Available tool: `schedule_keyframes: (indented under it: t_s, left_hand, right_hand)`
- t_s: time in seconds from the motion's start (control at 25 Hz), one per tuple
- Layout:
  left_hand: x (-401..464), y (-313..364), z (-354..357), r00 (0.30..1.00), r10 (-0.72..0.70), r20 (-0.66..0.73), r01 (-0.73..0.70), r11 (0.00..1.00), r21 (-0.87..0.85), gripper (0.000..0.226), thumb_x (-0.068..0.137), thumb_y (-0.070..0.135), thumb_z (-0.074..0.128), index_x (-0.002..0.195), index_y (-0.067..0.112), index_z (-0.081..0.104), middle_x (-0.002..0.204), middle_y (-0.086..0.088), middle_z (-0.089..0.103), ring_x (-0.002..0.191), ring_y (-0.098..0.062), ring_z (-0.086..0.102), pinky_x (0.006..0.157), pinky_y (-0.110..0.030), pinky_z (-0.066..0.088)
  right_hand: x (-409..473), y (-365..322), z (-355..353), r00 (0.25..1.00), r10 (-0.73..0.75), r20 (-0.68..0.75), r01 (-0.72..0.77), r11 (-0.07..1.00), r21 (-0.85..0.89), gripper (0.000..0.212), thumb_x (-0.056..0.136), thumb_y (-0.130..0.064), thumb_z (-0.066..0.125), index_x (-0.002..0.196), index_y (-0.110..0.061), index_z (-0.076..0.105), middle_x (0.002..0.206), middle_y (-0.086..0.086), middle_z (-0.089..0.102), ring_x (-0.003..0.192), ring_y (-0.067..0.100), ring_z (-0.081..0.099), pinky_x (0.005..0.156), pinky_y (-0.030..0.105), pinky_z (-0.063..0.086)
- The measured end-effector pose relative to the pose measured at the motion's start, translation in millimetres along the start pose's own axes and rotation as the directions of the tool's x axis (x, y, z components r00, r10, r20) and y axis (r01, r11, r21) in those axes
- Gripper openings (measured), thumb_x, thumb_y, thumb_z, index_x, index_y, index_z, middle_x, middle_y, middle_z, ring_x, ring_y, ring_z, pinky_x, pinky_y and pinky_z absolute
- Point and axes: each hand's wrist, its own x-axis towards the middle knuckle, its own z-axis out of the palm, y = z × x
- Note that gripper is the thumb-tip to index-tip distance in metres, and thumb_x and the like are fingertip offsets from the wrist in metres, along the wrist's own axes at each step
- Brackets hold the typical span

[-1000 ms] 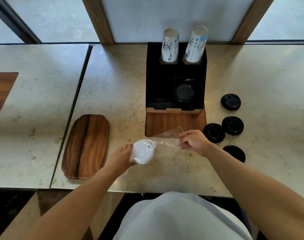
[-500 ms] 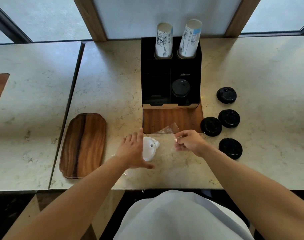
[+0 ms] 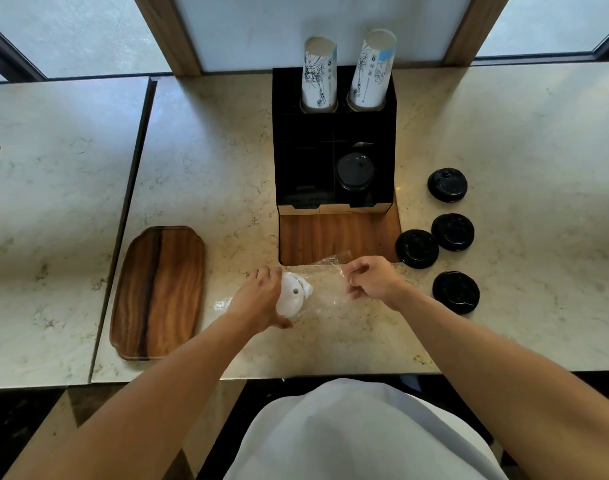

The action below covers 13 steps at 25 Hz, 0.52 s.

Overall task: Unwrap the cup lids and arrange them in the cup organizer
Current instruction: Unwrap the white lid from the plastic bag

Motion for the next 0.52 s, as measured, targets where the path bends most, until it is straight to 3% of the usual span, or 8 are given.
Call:
schedule_keyframes:
  t_s: [0.08, 0.24, 0.36, 0.52]
  left_hand:
    - [-0.5, -3.5, -0.3, 1.0, 0.002, 0.01, -0.002, 0.999, -0.043, 0.1, 0.065, 0.051, 0.09, 0.141, 0.008, 0.042, 0.13, -0.011, 0.056, 0.114, -0.029, 0.056, 0.095, -0.039, 0.05]
    - [2.3, -4.9, -2.0, 0.995, 0.092, 0.03, -0.094, 0.994, 0.06, 0.017, 0.096, 0.016, 0.063, 0.111, 0.011, 0.068, 0.104, -0.005, 0.07, 0.086, -0.023, 0.064, 0.074, -0.031, 0.053]
    - [3.3, -0.1, -2.5, 0.997, 0.077, 0.018, -0.078, 0.994, 0.076, 0.018, 0.093, 0.009, 0.055, 0.105, 0.014, 0.067, 0.095, -0.003, 0.068, 0.078, -0.023, 0.061, 0.064, -0.03, 0.049]
    - [4.1, 4.3, 3.0, 0.999, -0.011, -0.05, 0.014, 0.998, 0.057, 0.051, 0.09, 0.016, 0.06, 0.137, 0.015, 0.041, 0.113, -0.003, 0.06, 0.08, -0.027, 0.066, 0.056, -0.033, 0.045]
  right_hand:
    - [1.6, -0.6, 1.0, 0.999, -0.022, -0.029, 0.021, 0.999, -0.037, 0.022, 0.097, 0.007, 0.059, 0.104, -0.008, 0.073, 0.09, 0.016, 0.075, 0.068, 0.017, 0.075, 0.064, 0.028, 0.063]
    - [2.5, -2.7, 4.7, 0.998, -0.059, -0.028, 0.055, 0.989, -0.136, 0.028, 0.095, 0.006, 0.062, 0.117, -0.01, 0.069, 0.088, 0.011, 0.075, 0.066, 0.017, 0.073, 0.068, 0.031, 0.064]
    - [1.4, -5.4, 6.0, 0.998, -0.057, -0.005, 0.054, 0.978, -0.202, 0.035, 0.094, 0.003, 0.062, 0.126, -0.01, 0.068, 0.088, 0.009, 0.076, 0.067, 0.016, 0.069, 0.059, 0.023, 0.057]
    - [-1.2, -9.2, 6.0, 0.996, -0.091, 0.016, 0.092, 0.963, -0.254, 0.037, 0.096, -0.002, 0.058, 0.129, -0.014, 0.066, 0.084, 0.005, 0.074, 0.065, 0.012, 0.065, 0.057, 0.021, 0.052]
